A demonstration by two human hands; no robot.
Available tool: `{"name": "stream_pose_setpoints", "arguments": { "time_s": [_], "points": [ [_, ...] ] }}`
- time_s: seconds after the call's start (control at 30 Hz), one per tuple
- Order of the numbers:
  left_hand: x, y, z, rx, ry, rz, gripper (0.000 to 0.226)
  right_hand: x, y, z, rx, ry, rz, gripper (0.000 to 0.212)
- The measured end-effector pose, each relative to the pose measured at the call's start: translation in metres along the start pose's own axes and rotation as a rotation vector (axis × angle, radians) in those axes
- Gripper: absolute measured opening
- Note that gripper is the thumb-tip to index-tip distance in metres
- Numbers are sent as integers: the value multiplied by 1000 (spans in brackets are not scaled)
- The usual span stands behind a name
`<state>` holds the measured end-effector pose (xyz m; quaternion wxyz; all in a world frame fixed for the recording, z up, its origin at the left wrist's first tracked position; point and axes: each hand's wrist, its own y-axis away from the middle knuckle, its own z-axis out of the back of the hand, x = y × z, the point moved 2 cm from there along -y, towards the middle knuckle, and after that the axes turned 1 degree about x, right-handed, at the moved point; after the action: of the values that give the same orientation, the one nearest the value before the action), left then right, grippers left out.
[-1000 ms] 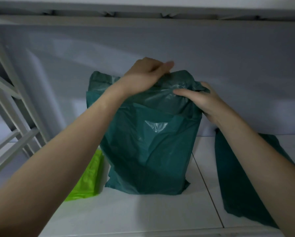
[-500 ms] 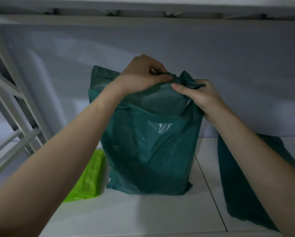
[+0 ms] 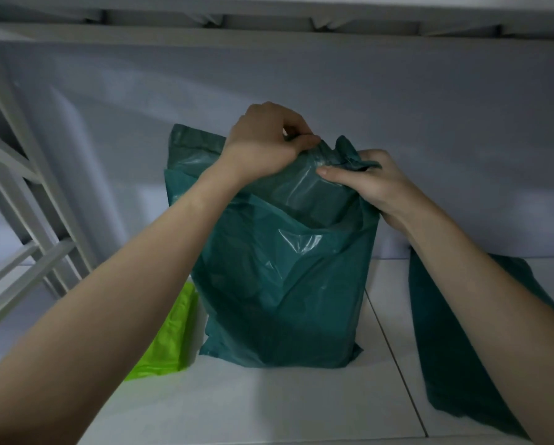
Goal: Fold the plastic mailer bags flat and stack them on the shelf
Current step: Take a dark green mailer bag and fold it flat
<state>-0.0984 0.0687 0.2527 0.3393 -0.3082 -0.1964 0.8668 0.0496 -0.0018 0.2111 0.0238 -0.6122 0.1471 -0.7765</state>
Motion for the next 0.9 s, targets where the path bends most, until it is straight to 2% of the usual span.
{"name": "stream_pose_setpoints", "arguments": {
  "time_s": [0.1, 0.23, 0.37, 0.47, 0.63, 0.9],
  "points": [
    [1, 1, -2, 37, 40, 5, 11, 1, -1, 2, -12, 26, -9, 10],
    [-1, 4, 3, 188, 231, 74, 31, -4, 3, 0, -11, 50, -38, 12],
    [-7, 3, 1, 362, 139, -17, 32, -7, 4, 2, -17, -28, -17, 15],
    [-7, -2, -3, 252, 158, -15, 21, -8, 6, 7, -33, -77, -23, 19],
    [-10, -3, -8, 131, 128, -38, 18, -9, 9, 14, -76, -135, -3, 16],
    [-13, -4, -13, -16, -10, -40, 20, -5, 8, 15, -17, -80, 23, 14]
  ]
}}
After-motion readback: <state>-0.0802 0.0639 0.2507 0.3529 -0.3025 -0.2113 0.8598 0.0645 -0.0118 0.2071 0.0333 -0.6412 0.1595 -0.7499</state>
